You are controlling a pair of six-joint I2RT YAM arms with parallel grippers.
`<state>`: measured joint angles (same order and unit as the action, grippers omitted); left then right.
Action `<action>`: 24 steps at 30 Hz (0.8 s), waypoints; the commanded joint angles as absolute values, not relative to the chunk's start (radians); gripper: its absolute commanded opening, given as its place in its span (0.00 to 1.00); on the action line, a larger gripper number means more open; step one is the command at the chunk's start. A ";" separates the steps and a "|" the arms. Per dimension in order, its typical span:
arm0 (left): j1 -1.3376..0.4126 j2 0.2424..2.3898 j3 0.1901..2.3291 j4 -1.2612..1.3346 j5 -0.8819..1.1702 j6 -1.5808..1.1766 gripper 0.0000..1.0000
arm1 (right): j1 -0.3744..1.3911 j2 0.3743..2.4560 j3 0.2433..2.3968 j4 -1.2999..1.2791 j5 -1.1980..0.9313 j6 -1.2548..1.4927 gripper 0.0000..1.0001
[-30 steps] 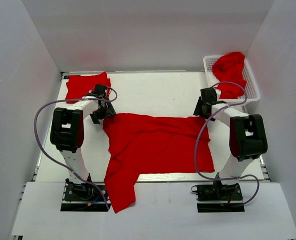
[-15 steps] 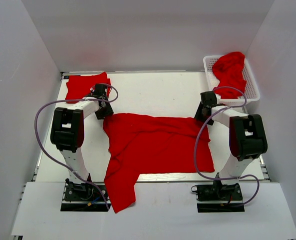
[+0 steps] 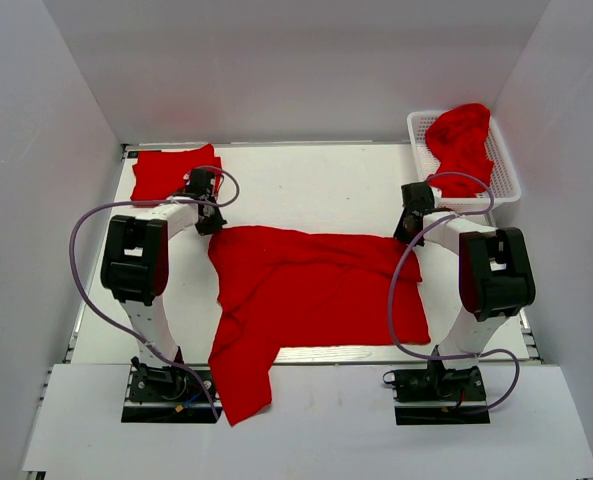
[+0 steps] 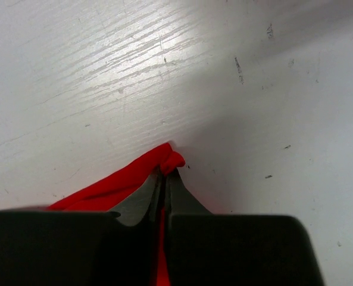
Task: Fold and stack the t-shirts
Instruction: Fold the flattened tshirt in 1/3 of the way
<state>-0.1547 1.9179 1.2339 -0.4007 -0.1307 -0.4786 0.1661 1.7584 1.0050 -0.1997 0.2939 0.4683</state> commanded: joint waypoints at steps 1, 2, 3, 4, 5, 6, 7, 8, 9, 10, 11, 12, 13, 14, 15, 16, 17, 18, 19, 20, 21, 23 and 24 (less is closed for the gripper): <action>-0.161 1.813 1.203 -0.351 -0.169 -0.428 0.00 | 0.161 1.746 1.037 -0.181 0.368 0.422 0.00; -0.161 1.780 1.192 -0.339 -0.181 -0.417 0.00 | 0.161 1.732 1.043 -0.183 0.373 0.419 0.00; -0.161 1.705 1.192 -0.328 -0.208 -0.417 0.00 | 0.163 1.680 1.046 -0.178 0.389 0.416 0.00; -0.161 1.665 1.192 -0.316 -0.221 -0.408 0.00 | 0.163 1.661 1.049 -0.181 0.400 0.404 0.00; -0.161 1.625 1.192 -0.316 -0.236 -0.393 0.00 | 0.163 1.642 1.052 -0.192 0.431 0.402 0.00; -0.161 1.542 1.192 -0.307 -0.259 -0.382 0.00 | 0.164 1.570 1.055 -0.195 0.434 0.397 0.00; -0.161 1.501 1.183 -0.307 -0.268 -0.362 0.00 | 0.166 1.545 1.054 -0.202 0.440 0.388 0.00; -0.161 1.456 1.183 -0.307 -0.268 -0.350 0.00 | 0.166 1.493 1.055 -0.210 0.443 0.385 0.00; -0.161 1.412 1.168 -0.279 -0.268 -0.335 0.00 | 0.164 1.442 1.058 -0.216 0.443 0.377 0.00; -0.161 1.322 1.157 -0.270 -0.268 -0.324 0.00 | 0.164 1.421 1.057 -0.225 0.446 0.370 0.00; -0.161 1.277 1.144 -0.270 -0.268 -0.302 0.00 | 0.164 1.366 1.058 -0.247 0.446 0.364 0.00; -0.161 1.235 1.144 -0.270 -0.268 -0.293 0.00 | 0.166 1.311 1.060 -0.256 0.445 0.364 0.00; -0.161 1.154 1.144 -0.270 -0.268 -0.275 0.00 | 0.164 1.257 1.063 -0.296 0.437 0.359 0.00; -0.161 1.114 1.144 -0.270 -0.268 -0.275 0.00 | 0.164 1.234 1.074 -0.304 0.436 0.351 0.00; -0.161 1.076 1.144 -0.270 -0.268 -0.264 0.00 | 0.167 1.150 1.077 -0.308 0.431 0.351 0.00; -0.161 1.040 1.153 -0.270 -0.268 -0.264 0.00 | 0.167 1.123 1.086 -0.325 0.416 0.341 0.00; -0.161 1.005 1.154 -0.270 -0.268 -0.264 0.00 | 0.167 1.094 1.089 -0.331 0.405 0.338 0.00; -0.161 0.946 1.172 -0.281 -0.268 -0.264 0.00 | 0.167 1.068 1.103 -0.340 0.364 0.333 0.00; -0.161 0.918 1.201 -0.281 -0.246 -0.264 0.00 | 0.166 0.998 1.126 -0.345 0.348 0.325 0.00; -0.161 0.896 1.219 -0.281 -0.233 -0.253 0.00 | 0.166 0.977 1.138 -0.348 0.336 0.321 0.00; -0.161 0.875 1.241 -0.293 -0.233 -0.244 0.00 | 0.166 0.945 1.193 -0.379 0.290 0.310 0.00; -0.161 0.828 1.317 -0.319 -0.206 -0.232 0.00 | 0.169 0.899 1.241 -0.396 0.269 0.305 0.00; -0.161 0.818 1.347 -0.331 -0.206 -0.221 0.00 | 0.167 0.888 1.291 -0.440 0.241 0.302 0.00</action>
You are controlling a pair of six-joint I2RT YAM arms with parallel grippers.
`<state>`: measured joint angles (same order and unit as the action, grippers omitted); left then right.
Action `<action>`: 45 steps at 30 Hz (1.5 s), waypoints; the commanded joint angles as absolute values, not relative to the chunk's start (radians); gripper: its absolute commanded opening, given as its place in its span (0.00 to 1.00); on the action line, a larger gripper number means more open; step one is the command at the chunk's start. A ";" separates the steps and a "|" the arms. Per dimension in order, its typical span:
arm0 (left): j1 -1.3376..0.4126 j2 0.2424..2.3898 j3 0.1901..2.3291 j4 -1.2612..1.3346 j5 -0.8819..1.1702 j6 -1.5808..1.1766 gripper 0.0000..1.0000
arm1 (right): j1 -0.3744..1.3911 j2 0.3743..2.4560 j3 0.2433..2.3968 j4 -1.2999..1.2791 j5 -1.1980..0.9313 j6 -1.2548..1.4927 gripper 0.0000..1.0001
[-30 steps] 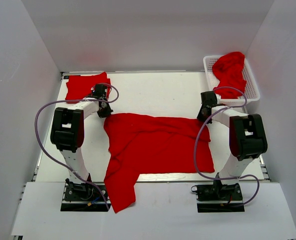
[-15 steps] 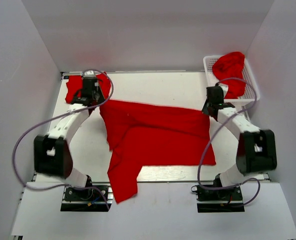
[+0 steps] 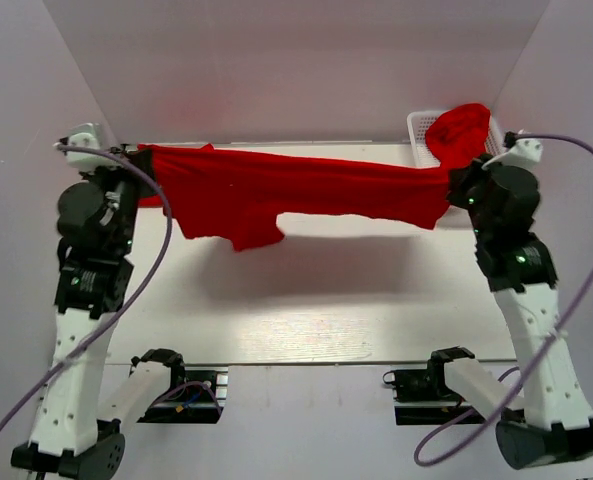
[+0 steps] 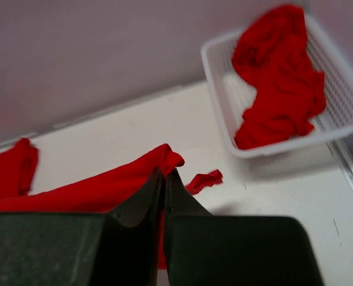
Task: Fold and stack the t-shirts
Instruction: Fold the flattened tshirt in 1/3 of the way
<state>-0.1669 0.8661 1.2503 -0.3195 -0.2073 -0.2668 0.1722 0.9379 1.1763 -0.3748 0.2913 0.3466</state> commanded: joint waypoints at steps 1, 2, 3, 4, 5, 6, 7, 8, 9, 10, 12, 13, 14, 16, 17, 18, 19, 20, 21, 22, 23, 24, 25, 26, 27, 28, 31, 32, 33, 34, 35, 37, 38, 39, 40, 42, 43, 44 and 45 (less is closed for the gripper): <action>-0.161 0.799 1.406 -0.356 -0.206 -0.210 0.00 | 0.169 0.875 1.345 -0.452 0.230 0.296 0.00; -0.161 0.799 1.439 -0.370 -0.216 -0.210 0.00 | 0.169 0.861 1.371 -0.480 0.215 0.298 0.00; -0.152 0.784 1.492 -0.379 -0.216 -0.187 0.00 | 0.167 0.851 1.446 -0.501 0.204 0.301 0.00; -0.152 0.773 1.515 -0.390 -0.216 -0.177 0.00 | 0.166 0.832 1.469 -0.520 0.183 0.299 0.00; -0.152 0.764 1.540 -0.399 -0.216 -0.176 0.00 | 0.164 0.821 1.506 -0.525 0.172 0.302 0.00; -0.152 0.752 1.589 -0.408 -0.216 -0.164 0.00 | 0.166 0.813 1.523 -0.535 0.155 0.308 0.00; -0.152 0.741 1.615 -0.429 -0.216 -0.155 0.00 | 0.167 0.790 1.572 -0.544 0.134 0.307 0.00; -0.152 0.741 1.638 -0.430 -0.216 -0.155 0.00 | 0.167 0.784 1.591 -0.552 0.126 0.310 0.00; -0.152 0.729 1.678 -0.443 -0.216 -0.143 0.00 | 0.167 0.776 1.607 -0.563 0.112 0.311 0.00; -0.152 0.729 1.699 -0.452 -0.216 -0.143 0.00 | 0.167 0.766 1.652 -0.596 0.106 0.310 0.00; -0.152 0.718 1.744 -0.475 -0.216 -0.132 0.00 | 0.166 0.740 1.670 -0.626 0.098 0.316 0.00; -0.152 0.706 1.753 -0.476 -0.207 -0.132 0.00 | 0.169 0.733 1.686 -0.647 0.097 0.316 0.00; -0.152 0.695 1.762 -0.486 -0.187 -0.132 0.00 | 0.166 0.717 1.689 -0.656 0.098 0.318 0.00; -0.152 0.695 1.763 -0.486 -0.187 -0.132 0.00 | 0.167 0.704 1.675 -0.673 0.103 0.331 0.00; -0.152 0.684 1.732 -0.486 -0.187 -0.141 0.00 | 0.167 0.701 1.658 -0.678 0.110 0.333 0.00; -0.152 0.684 1.717 -0.486 -0.187 -0.150 0.00 | 0.167 0.687 1.629 -0.680 0.120 0.345 0.00; -0.152 0.684 1.697 -0.486 -0.178 -0.159 0.00 | 0.167 0.683 1.617 -0.680 0.132 0.348 0.00; -0.152 0.693 1.642 -0.486 -0.178 -0.179 0.00 | 0.166 0.681 1.558 -0.677 0.143 0.351 0.00; -0.152 0.693 1.608 -0.486 -0.178 -0.192 0.00 | 0.164 0.678 1.531 -0.675 0.155 0.365 0.00; -0.152 0.693 1.568 -0.486 -0.178 -0.205 0.00 | 0.166 0.677 1.501 -0.669 0.161 0.380 0.00; -0.152 0.702 1.472 -0.474 -0.187 -0.240 0.00 | 0.167 0.676 1.385 -0.626 0.173 0.399 0.00; -0.152 0.712 1.419 -0.454 -0.187 -0.254 0.00 | 0.169 0.667 1.341 -0.606 0.179 0.409 0.00; -0.152 0.712 1.364 -0.454 -0.201 -0.270 0.00 | 0.167 0.661 1.294 -0.551 0.169 0.419 0.00; -0.152 0.727 1.250 -0.439 -0.212 -0.305 0.00 | 0.166 0.666 1.196 -0.496 0.172 0.428 0.00; -0.152 0.736 1.185 -0.396 -0.212 -0.317 0.00 | 0.167 0.666 1.095 -0.471 0.175 0.439 0.00; -0.152 0.756 1.057 -0.368 -0.228 -0.336 0.00 | 0.163 0.672 0.989 -0.398 0.181 0.451 0.00; -0.152 0.820 0.848 -0.252 -0.239 -0.418 0.00 | 0.166 0.739 0.766 -0.207 0.241 0.453 0.00; -0.152 0.854 0.803 -0.217 -0.254 -0.461 0.00 | 0.164 0.768 0.735 -0.168 0.274 0.456 0.00; -0.152 0.933 0.769 -0.187 -0.255 -0.488 0.00 | 0.164 0.834 0.666 -0.070 0.281 0.446 0.00; -0.152 0.978 0.718 -0.126 -0.255 -0.500 0.00 | 0.161 0.916 0.651 -0.037 0.291 0.446 0.00; -0.152 1.026 0.701 -0.083 -0.255 -0.500 0.00 | 0.163 1.015 0.641 -0.019 0.296 0.442 0.00; -0.152 1.176 0.689 0.018 -0.270 -0.500 0.00 | 0.160 1.165 0.655 0.103 0.317 0.428 0.00; -0.152 1.228 0.689 0.038 -0.293 -0.500 0.00 | 0.155 1.274 0.672 0.119 0.314 0.422 0.00; -0.152 1.277 0.702 0.054 -0.293 -0.500 0.00 | 0.155 1.322 0.745 0.123 0.349 0.422 0.00; -0.152 1.325 0.739 0.066 -0.307 -0.489 0.00 | 0.150 1.369 0.770 0.126 0.353 0.422 0.00; -0.152 1.463 0.779 0.098 -0.307 -0.471 0.00 | 0.143 1.518 0.840 0.133 0.353 0.407 0.00; -0.152 1.507 0.823 0.098 -0.307 -0.471 0.00 | 0.138 1.581 0.914 0.141 0.330 0.400 0.00; -0.152 1.553 0.850 0.110 -0.307 -0.462 0.00 | 0.138 1.641 0.936 0.140 0.324 0.391 0.00; -0.152 1.637 0.877 0.095 -0.307 -0.462 0.00 | 0.137 1.664 0.957 0.135 0.316 0.384 0.00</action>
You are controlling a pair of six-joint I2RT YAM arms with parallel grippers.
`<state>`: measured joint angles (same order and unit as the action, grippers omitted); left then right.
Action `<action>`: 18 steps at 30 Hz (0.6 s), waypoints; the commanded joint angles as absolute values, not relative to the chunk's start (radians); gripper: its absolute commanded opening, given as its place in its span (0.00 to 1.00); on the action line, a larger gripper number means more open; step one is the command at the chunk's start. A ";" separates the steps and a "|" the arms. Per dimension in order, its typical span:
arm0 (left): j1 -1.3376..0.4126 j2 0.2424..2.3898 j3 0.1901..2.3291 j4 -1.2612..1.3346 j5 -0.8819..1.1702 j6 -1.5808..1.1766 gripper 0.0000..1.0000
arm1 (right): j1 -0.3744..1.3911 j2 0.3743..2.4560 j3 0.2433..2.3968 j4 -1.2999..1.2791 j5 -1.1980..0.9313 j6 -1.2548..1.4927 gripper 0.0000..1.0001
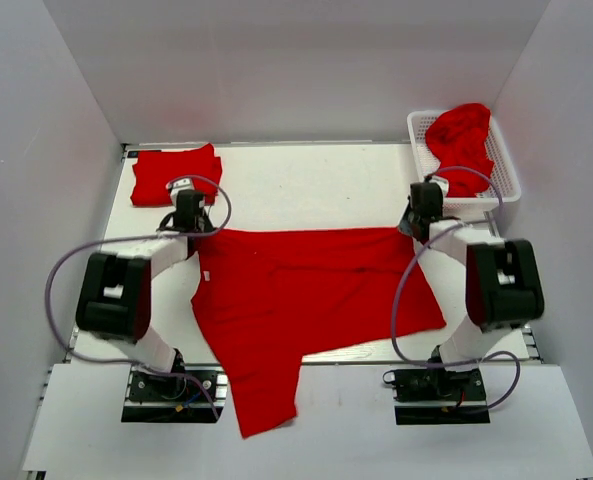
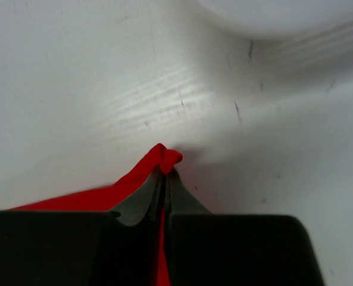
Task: Fold and stack the t-shirts
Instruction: Fold the flattened tshirt in 1/3 of the way
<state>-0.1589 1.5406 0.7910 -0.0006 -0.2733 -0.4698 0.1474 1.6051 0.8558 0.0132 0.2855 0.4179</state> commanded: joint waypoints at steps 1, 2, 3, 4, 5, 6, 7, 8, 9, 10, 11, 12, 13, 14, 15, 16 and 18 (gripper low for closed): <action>-0.152 1.675 0.931 0.095 -0.307 -0.462 0.00 | 0.137 1.710 1.019 0.126 0.302 0.379 0.00; -0.152 1.709 0.957 0.080 -0.307 -0.462 0.00 | 0.132 1.730 1.035 0.124 0.302 0.379 0.00; -0.152 1.738 0.975 0.080 -0.307 -0.462 0.00 | 0.132 1.776 1.049 0.117 0.314 0.379 0.00; -0.152 1.784 1.006 0.080 -0.316 -0.462 0.00 | 0.129 1.788 1.074 0.117 0.316 0.371 0.00; -0.152 1.802 1.018 0.080 -0.316 -0.462 0.00 | 0.130 1.799 1.094 0.118 0.324 0.367 0.00; -0.152 1.819 1.041 0.080 -0.316 -0.450 0.00 | 0.127 1.839 1.115 0.115 0.333 0.367 0.00; -0.152 1.836 1.057 0.080 -0.327 -0.449 0.00 | 0.127 1.853 1.127 0.112 0.333 0.354 0.00; -0.152 1.870 1.072 0.080 -0.327 -0.449 0.00 | 0.123 1.868 1.167 0.071 0.328 0.353 0.00; -0.152 1.885 1.086 0.069 -0.327 -0.449 0.00 | 0.121 1.896 1.205 0.063 0.333 0.354 0.00; -0.152 1.902 1.124 0.043 -0.342 -0.449 0.00 | 0.123 1.920 1.224 0.052 0.336 0.354 0.00; -0.152 1.917 1.146 0.026 -0.342 -0.449 0.00 | 0.121 1.942 1.242 0.014 0.333 0.359 0.00; -0.152 1.949 1.199 0.002 -0.342 -0.449 0.00 | 0.121 1.953 1.293 0.005 0.330 0.359 0.00; -0.152 1.965 1.230 -0.062 -0.342 -0.460 0.05 | 0.121 1.976 1.305 0.002 0.327 0.364 0.00; -0.152 1.982 1.261 -0.099 -0.354 -0.460 0.13 | 0.121 1.980 1.330 -0.038 0.324 0.370 0.00; -0.152 1.996 1.311 -0.130 -0.354 -0.478 0.20 | 0.123 1.986 1.347 -0.055 0.318 0.371 0.07; -0.152 2.008 1.333 -0.176 -0.354 -0.479 0.36 | 0.121 1.993 1.354 -0.064 0.310 0.373 0.12; -0.152 2.019 1.359 -0.201 -0.345 -0.479 0.43 | 0.124 1.990 1.374 -0.084 0.302 0.362 0.25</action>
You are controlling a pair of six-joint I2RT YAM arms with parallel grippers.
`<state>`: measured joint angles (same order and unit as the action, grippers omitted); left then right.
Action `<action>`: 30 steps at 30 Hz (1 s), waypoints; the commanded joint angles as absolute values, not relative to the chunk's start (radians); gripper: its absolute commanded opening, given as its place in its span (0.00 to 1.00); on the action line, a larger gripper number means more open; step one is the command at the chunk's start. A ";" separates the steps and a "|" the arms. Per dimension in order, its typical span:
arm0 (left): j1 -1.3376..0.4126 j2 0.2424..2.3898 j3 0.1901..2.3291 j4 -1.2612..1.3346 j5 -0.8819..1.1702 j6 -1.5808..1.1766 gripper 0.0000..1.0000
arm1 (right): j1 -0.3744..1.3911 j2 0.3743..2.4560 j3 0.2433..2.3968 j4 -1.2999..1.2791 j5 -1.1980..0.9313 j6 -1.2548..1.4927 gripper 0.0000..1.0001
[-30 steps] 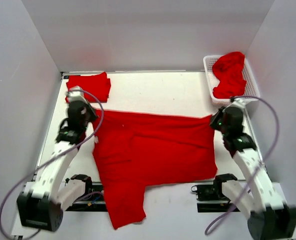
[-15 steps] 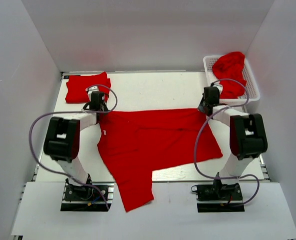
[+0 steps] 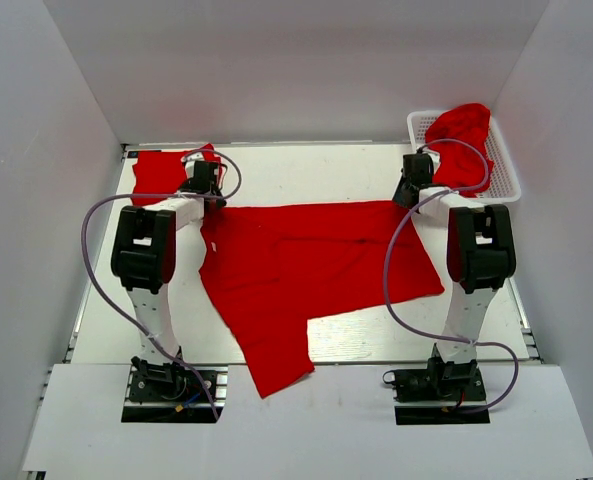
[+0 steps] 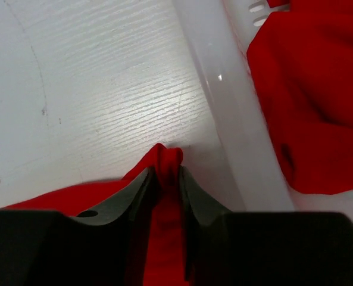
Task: Fold and stack the t-shirts
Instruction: Fold the flattened tshirt in 1/3 of the way
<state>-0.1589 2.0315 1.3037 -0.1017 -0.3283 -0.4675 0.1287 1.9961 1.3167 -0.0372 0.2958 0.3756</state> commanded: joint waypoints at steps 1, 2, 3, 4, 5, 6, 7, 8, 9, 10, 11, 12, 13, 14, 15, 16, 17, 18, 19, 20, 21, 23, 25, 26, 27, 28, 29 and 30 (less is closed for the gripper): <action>-0.152 2.004 1.359 -0.201 -0.335 -0.479 0.50 | 0.123 1.980 1.379 -0.090 0.299 0.364 0.30; -0.152 1.993 1.359 -0.210 -0.334 -0.479 0.56 | 0.123 1.974 1.378 -0.094 0.290 0.357 0.40; -0.152 1.980 1.359 -0.210 -0.334 -0.479 0.65 | 0.124 1.964 1.384 -0.106 0.285 0.354 0.45; -0.152 1.967 1.359 -0.210 -0.334 -0.479 0.70 | 0.126 1.954 1.385 -0.113 0.285 0.357 0.49; -0.152 1.939 1.359 -0.219 -0.334 -0.479 0.76 | 0.121 1.950 1.388 -0.118 0.282 0.353 0.54; -0.152 1.927 1.359 -0.219 -0.322 -0.469 0.78 | 0.127 1.942 1.390 -0.136 0.266 0.350 0.63; -0.152 1.915 1.359 -0.233 -0.322 -0.469 0.80 | 0.126 1.937 1.393 -0.143 0.261 0.350 0.68; -0.152 1.887 1.359 -0.247 -0.312 -0.469 0.87 | 0.129 1.921 1.393 -0.152 0.247 0.344 0.75; -0.152 1.875 1.359 -0.258 -0.302 -0.460 0.90 | 0.124 1.916 1.399 -0.167 0.239 0.344 0.83; -0.152 1.862 1.359 -0.268 -0.302 -0.450 0.92 | 0.126 1.913 1.397 -0.170 0.235 0.342 0.90; -0.161 1.852 1.359 -0.293 -0.289 -0.449 1.00 | 0.127 1.896 1.399 -0.181 0.223 0.339 0.90; -0.161 1.841 1.373 -0.313 -0.288 -0.449 1.00 | 0.124 1.887 1.396 -0.187 0.204 0.334 0.90; -0.161 1.818 1.373 -0.325 -0.276 -0.437 1.00 | 0.126 1.881 1.399 -0.198 0.184 0.330 0.90; -0.161 1.807 1.382 -0.359 -0.262 -0.437 1.00 | 0.127 1.867 1.399 -0.204 0.175 0.327 0.90; -0.161 1.793 1.382 -0.370 -0.250 -0.437 1.00 | 0.126 1.862 1.401 -0.210 0.164 0.319 0.90; -0.161 1.769 1.391 -0.385 -0.232 -0.437 1.00 | 0.127 1.850 1.402 -0.224 0.131 0.318 0.90; -0.161 1.753 1.391 -0.403 -0.221 -0.437 1.00 | 0.127 1.845 1.404 -0.230 0.118 0.313 0.90; -0.161 1.737 1.400 -0.432 -0.207 -0.425 1.00 | 0.129 1.833 1.401 -0.235 0.107 0.307 0.90; -0.161 1.721 1.401 -0.454 -0.196 -0.425 1.00 | 0.127 1.818 1.401 -0.245 0.074 0.298 0.90; -0.161 1.701 1.401 -0.472 -0.160 -0.410 1.00 | 0.130 1.812 1.394 -0.265 0.052 0.298 0.90; -0.170 1.660 1.401 -0.506 -0.141 -0.410 1.00 | 0.133 1.778 1.387 -0.271 0.025 0.296 0.90; -0.170 1.611 1.375 -0.534 -0.056 -0.400 1.00 | 0.135 1.755 1.347 -0.276 -0.018 0.299 0.90; -0.170 1.539 1.374 -0.604 -0.016 -0.388 1.00 | 0.140 1.698 1.309 -0.293 -0.044 0.313 0.90; -0.170 1.513 1.374 -0.626 -0.003 -0.388 1.00 | 0.143 1.683 1.295 -0.310 -0.048 0.322 0.90; -0.179 1.487 1.374 -0.649 0.006 -0.379 1.00 | 0.149 1.646 1.238 -0.316 -0.052 0.327 0.90; -0.179 1.456 1.340 -0.663 0.032 -0.379 1.00 | 0.149 1.606 1.217 -0.314 -0.052 0.336 0.90; -0.189 1.390 1.318 -0.676 0.058 -0.379 1.00 | 0.150 1.557 1.194 -0.318 -0.057 0.357 0.90; -0.189 1.356 1.290 -0.676 0.084 -0.379 1.00 | 0.158 1.536 1.124 -0.318 -0.058 0.363 0.90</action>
<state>-0.1768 1.4799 1.3361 -0.5900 -0.0227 -0.3981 0.1467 1.6199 1.2057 -0.2813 -0.0143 0.3359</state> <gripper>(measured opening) 0.995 0.904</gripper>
